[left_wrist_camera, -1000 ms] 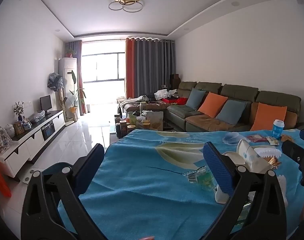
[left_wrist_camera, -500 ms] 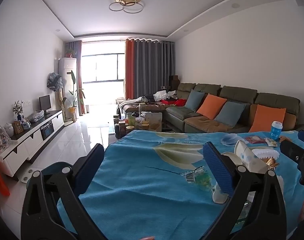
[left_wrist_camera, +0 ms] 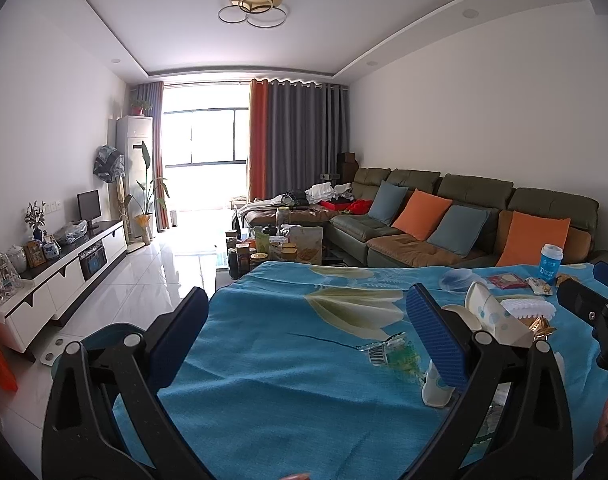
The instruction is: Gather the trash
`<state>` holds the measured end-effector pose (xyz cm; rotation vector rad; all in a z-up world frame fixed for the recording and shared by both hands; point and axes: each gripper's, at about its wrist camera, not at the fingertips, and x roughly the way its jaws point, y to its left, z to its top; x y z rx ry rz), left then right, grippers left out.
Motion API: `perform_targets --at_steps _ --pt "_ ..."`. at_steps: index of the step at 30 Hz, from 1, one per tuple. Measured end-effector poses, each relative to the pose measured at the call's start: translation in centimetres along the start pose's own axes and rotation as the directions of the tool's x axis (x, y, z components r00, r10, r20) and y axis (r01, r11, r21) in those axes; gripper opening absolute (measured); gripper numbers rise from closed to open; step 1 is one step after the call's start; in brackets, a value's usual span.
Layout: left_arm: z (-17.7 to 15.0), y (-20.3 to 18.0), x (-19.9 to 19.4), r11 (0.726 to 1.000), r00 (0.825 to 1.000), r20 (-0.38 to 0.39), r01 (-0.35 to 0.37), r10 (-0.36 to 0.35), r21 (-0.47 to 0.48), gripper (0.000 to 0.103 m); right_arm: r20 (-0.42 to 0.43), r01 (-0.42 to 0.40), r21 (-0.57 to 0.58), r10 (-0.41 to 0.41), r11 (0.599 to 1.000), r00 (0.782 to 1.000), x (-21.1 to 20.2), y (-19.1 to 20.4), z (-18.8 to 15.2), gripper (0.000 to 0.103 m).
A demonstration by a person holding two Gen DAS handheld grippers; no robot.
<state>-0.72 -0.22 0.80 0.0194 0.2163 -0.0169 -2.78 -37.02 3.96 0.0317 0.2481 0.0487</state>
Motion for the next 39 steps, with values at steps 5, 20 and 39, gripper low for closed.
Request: perform_targets --at_steps 5,20,39 --pt "-0.08 0.06 -0.01 1.0 1.0 0.001 0.0 0.0 -0.001 0.097 -0.003 -0.003 0.001 0.003 1.0 1.0 0.12 0.09 -0.05 0.096" --pt "0.08 -0.12 -0.21 1.0 1.0 -0.001 0.005 -0.005 -0.003 0.097 -0.005 -0.011 0.003 0.011 1.0 1.0 0.2 0.31 -0.18 0.096" --pt "-0.11 -0.11 0.01 1.0 1.0 -0.003 0.007 -0.007 -0.004 0.097 -0.015 -0.023 0.009 0.023 1.0 1.0 0.5 0.39 -0.31 0.096"
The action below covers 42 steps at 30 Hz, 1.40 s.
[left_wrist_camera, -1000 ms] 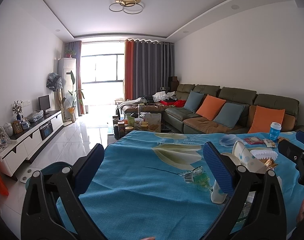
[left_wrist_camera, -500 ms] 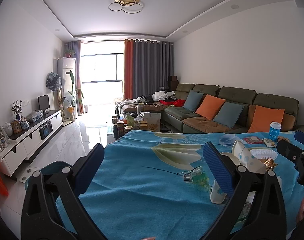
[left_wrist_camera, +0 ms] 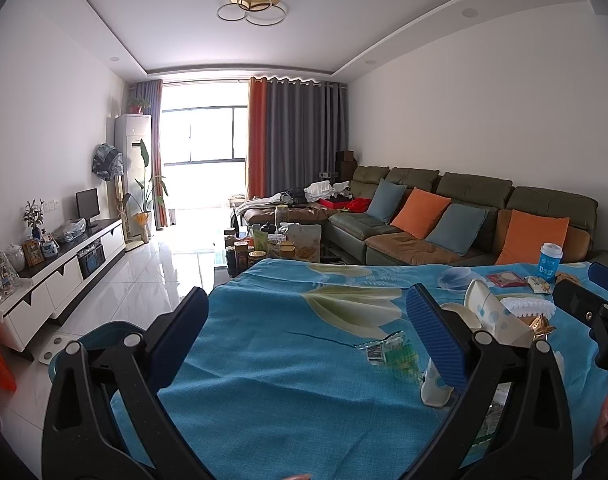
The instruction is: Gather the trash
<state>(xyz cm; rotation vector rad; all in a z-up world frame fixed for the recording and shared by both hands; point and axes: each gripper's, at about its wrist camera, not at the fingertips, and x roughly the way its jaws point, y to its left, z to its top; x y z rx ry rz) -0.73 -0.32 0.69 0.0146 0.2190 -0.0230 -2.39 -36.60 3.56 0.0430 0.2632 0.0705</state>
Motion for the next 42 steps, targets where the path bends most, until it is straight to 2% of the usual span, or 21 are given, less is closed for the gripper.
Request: perform_targets --at_steps 28,42 --pt "-0.4 0.0 0.4 1.0 1.0 -0.002 0.01 -0.01 -0.001 0.097 0.013 0.006 0.018 -0.006 1.0 1.0 -0.2 -0.6 0.0 0.096" --pt "-0.9 -0.3 0.3 0.998 0.998 -0.011 0.055 -0.055 0.011 0.097 0.008 0.004 0.027 -0.004 1.0 1.0 0.1 -1.2 0.3 0.096"
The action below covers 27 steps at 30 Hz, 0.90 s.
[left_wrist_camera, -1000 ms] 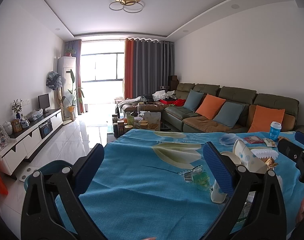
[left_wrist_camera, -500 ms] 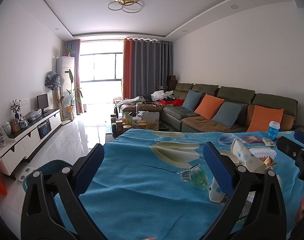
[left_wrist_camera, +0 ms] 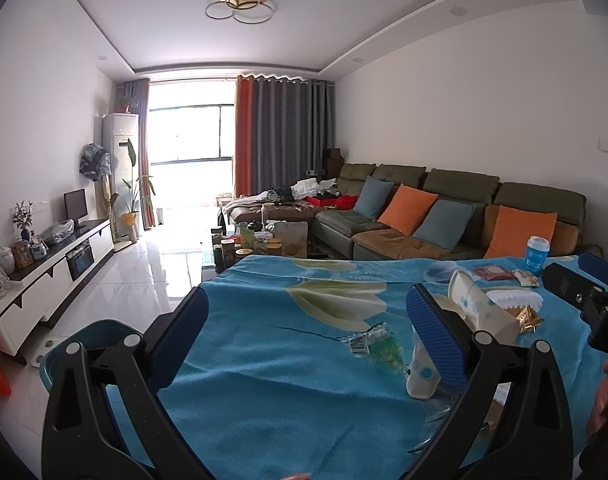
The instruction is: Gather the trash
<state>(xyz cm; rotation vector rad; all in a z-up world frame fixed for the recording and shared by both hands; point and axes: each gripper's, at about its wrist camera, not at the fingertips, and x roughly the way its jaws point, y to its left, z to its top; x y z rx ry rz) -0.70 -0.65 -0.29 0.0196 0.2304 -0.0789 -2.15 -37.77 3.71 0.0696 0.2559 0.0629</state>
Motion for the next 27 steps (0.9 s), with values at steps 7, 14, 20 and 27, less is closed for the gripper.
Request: perform_targets --at_steps 7,14,20,27 --pt "-0.8 -0.1 0.3 0.997 0.996 -0.05 0.073 -0.071 0.037 0.097 -0.065 -0.037 0.005 0.038 0.999 0.997 0.8 -0.5 -0.3 0.096" --pt "-3.0 -1.3 0.6 0.948 0.945 -0.176 0.298 -0.276 0.116 0.097 -0.185 -0.121 0.006 0.12 0.993 0.975 2.9 -0.2 -1.4 0.082" --pt "-5.5 -3.1 1.2 0.874 0.874 -0.279 0.453 -0.397 0.175 0.086 -0.271 -0.176 -0.021 0.164 0.984 0.948 4.4 0.8 -2.7 0.075" --pt "-7.4 -5.2 3.4 0.832 0.808 -0.385 0.533 -0.446 0.154 0.057 -0.308 -0.204 0.003 0.195 0.979 0.931 5.7 1.6 -2.8 0.072"
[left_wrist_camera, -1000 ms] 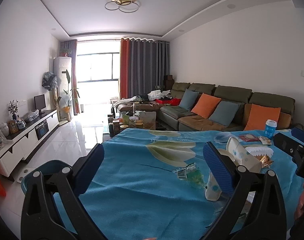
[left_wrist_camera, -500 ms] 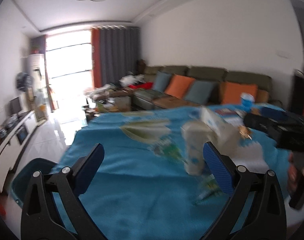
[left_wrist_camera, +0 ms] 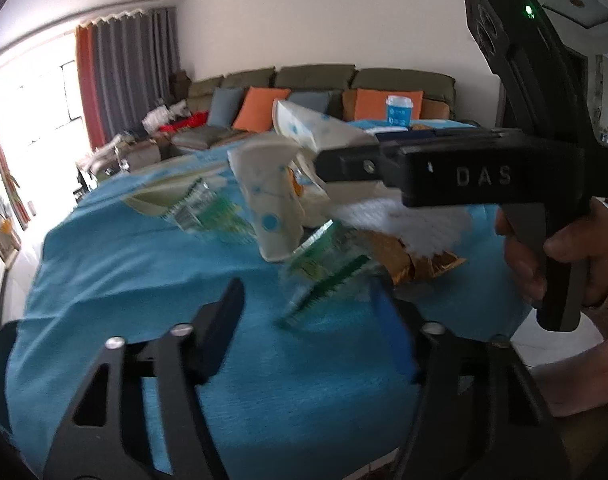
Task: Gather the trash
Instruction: 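Grasp the clear green-print wrapper with the left tool while the right tool grasps a blue-dotted paper cup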
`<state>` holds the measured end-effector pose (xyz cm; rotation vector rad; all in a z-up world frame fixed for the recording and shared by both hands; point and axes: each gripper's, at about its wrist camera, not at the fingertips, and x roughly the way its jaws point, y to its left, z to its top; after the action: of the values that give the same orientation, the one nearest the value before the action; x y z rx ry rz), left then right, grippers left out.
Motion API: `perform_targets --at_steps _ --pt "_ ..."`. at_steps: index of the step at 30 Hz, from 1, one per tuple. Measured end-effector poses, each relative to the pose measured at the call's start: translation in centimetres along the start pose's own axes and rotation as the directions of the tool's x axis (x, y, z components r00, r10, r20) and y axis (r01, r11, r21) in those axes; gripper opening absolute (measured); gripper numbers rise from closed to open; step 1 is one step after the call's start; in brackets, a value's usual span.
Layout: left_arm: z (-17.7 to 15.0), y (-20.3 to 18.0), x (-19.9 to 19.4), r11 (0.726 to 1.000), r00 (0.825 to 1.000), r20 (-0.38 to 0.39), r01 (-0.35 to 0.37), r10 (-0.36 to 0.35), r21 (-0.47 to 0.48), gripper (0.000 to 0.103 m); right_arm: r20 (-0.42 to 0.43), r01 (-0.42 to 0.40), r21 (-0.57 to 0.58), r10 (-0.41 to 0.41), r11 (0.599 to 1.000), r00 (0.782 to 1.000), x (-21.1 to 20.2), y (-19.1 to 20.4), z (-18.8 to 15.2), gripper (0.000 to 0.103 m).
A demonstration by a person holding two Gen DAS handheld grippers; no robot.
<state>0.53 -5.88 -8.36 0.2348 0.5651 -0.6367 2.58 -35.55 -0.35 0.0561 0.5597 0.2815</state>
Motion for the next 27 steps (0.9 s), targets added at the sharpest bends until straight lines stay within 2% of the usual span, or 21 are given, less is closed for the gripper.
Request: perform_targets --at_steps 1,4,7,10,16,17,18,25,26,27 --pt "-0.1 0.2 0.4 1.0 1.0 -0.011 0.011 -0.011 -0.01 0.049 -0.002 -0.003 0.006 0.003 1.0 1.0 0.0 0.1 0.0 0.063" --pt "-0.3 0.9 0.8 0.998 0.998 -0.032 0.047 -0.048 -0.042 0.027 -0.017 -0.013 0.016 0.013 1.0 1.0 0.2 -0.1 -0.1 0.05" --pt "-0.4 1.3 0.9 0.996 0.998 -0.03 0.059 -0.061 -0.062 0.01 -0.015 -0.013 0.031 0.013 0.999 1.0 0.2 -0.5 -0.1 0.05" --pt "-0.5 1.7 0.8 0.996 0.998 -0.007 0.055 -0.055 -0.075 0.005 0.001 -0.007 0.024 0.007 1.0 1.0 -0.2 -0.6 0.0 0.05" --pt "0.1 3.1 -0.4 0.995 0.998 0.038 0.048 -0.045 -0.087 0.004 0.04 0.01 0.012 -0.01 1.0 0.999 -1.5 -0.8 1.0 0.048" --pt "0.1 3.2 -0.7 0.995 0.998 0.044 0.046 -0.042 -0.086 0.003 0.049 0.005 0.008 -0.006 1.0 0.999 -1.8 -0.7 1.3 0.034" --pt "0.0 3.2 -1.3 0.995 0.998 0.051 0.044 -0.04 -0.087 0.003 0.044 -0.004 0.006 0.004 1.0 0.999 -1.9 -0.7 1.6 0.009" --pt "-0.5 4.6 -4.1 0.993 0.997 0.083 0.007 0.003 -0.118 0.002 0.026 -0.004 0.005 0.004 1.0 1.0 -1.2 -0.5 2.1 0.01" --pt "-0.7 4.8 -4.6 0.992 0.996 0.085 -0.005 0.015 -0.123 0.002 0.025 0.003 -0.002 -0.003 1.0 1.0 -1.2 -0.3 2.0 0.012" --pt "-1.0 4.7 -5.3 0.992 0.996 0.088 -0.014 0.025 -0.126 0.002 0.024 0.013 -0.008 -0.013 1.0 1.0 -1.0 -0.2 1.9 0.02"
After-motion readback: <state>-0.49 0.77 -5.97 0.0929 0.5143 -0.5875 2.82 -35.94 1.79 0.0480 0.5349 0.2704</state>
